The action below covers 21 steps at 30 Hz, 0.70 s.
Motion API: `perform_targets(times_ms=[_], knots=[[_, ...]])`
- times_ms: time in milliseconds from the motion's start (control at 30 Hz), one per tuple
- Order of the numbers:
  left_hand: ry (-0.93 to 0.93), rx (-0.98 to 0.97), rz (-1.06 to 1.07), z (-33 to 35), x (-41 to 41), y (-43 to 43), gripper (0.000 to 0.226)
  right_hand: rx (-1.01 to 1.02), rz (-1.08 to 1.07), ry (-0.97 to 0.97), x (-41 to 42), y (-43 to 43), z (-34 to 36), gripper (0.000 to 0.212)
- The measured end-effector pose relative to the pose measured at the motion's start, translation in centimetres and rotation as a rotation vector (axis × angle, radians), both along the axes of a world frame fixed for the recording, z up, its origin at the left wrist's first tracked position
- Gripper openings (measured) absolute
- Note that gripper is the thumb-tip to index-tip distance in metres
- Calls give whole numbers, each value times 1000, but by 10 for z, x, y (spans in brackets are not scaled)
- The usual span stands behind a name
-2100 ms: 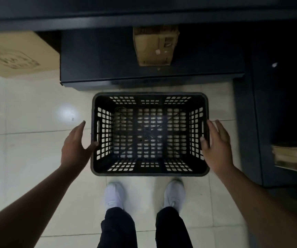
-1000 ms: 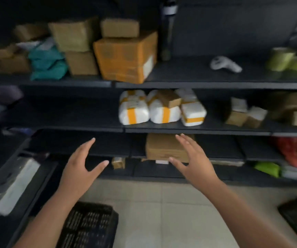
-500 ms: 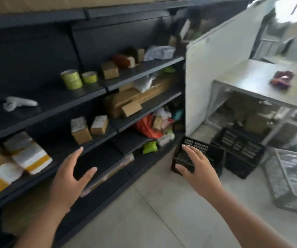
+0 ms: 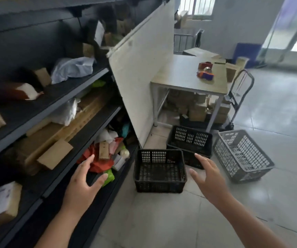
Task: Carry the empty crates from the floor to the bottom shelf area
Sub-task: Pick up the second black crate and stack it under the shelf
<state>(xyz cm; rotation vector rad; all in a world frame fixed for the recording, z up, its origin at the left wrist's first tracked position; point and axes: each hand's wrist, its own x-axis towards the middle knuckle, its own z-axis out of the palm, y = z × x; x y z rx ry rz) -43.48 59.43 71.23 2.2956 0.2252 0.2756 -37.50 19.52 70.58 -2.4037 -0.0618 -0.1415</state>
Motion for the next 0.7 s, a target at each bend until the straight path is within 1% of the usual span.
perform_targets(times_ms=[167,267,367,533,700], knots=[[52,-27,-101,-27,127,2,82,-37,-156,34,62,-12,-21,58],[87,-13,-100,-45,176,-8,73,-68,-179,44,91,-18,-36,58],[141,-15,-84,-78,230,-22,73,-40,-215,92,138,-28,-65,60],[230,-14,-57,-148,307,-53,74,27,-218,198,226,-50,-128,61],[283,-10,61,-244,377,-71,73,-6,-232,284,317,-76,-223,64]])
